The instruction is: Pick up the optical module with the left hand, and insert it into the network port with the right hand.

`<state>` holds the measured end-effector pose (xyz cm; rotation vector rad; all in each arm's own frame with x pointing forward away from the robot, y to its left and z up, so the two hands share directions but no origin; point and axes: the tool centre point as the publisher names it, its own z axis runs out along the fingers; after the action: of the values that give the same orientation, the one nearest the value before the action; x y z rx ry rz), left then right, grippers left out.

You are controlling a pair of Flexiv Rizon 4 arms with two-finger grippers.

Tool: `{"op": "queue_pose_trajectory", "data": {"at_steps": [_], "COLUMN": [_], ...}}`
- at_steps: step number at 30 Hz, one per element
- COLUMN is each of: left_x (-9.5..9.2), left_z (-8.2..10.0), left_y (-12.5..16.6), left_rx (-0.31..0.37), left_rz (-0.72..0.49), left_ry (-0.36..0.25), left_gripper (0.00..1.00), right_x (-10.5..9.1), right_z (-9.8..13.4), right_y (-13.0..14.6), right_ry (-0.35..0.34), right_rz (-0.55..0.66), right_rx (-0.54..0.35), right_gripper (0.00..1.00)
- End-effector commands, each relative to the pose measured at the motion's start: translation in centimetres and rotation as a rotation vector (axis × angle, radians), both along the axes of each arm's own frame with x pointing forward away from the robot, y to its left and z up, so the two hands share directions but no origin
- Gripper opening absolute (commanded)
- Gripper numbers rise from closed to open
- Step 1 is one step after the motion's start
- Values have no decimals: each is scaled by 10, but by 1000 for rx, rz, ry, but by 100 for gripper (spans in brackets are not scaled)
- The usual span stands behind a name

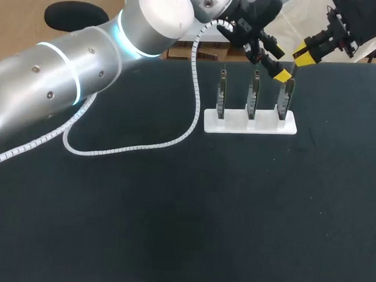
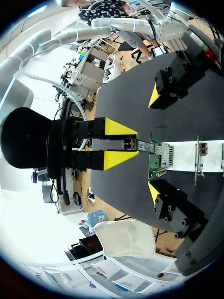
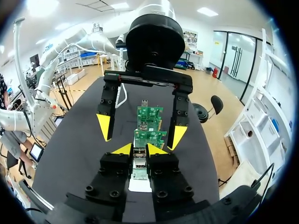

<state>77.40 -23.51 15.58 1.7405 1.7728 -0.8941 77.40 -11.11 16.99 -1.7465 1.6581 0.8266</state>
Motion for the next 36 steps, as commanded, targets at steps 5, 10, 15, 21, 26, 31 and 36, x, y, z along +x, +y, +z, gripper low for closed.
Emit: {"op": "queue_pose_trajectory", "data": {"at_steps": [5, 10, 15, 21, 26, 31, 36], "left_x": [-1, -1, -1, -1, -1, -1, -1], "left_z": [0, 0, 0, 0, 0, 0, 0], "left_y": [0, 0, 0, 0, 0, 0, 0], "left_rx": [3, 3, 3, 3, 3, 3, 3], "left_rz": [2, 2, 2, 2, 2, 2, 2], "left_ry": [-1, -1, -1, -1, -1, -1, -1], "left_gripper": [100, 100, 100, 100, 100, 100, 100], "right_x": [-3, -2, -1, -2, -2, -1, -1], "right_z": [-2, -1, 2, 3, 1, -2, -4], "right_y": [2, 1, -1, -1, 0, 0, 1], "right_ry": [-12, -11, -15, -20, -16, -13, -10], "right_rz": [-11, -14, -17, -16, -15, -14, -13], "right_rx": [-14, -8, -8, -6, -5, -8, -13], "right_gripper": [0, 0, 0, 0, 0, 0, 0]}}
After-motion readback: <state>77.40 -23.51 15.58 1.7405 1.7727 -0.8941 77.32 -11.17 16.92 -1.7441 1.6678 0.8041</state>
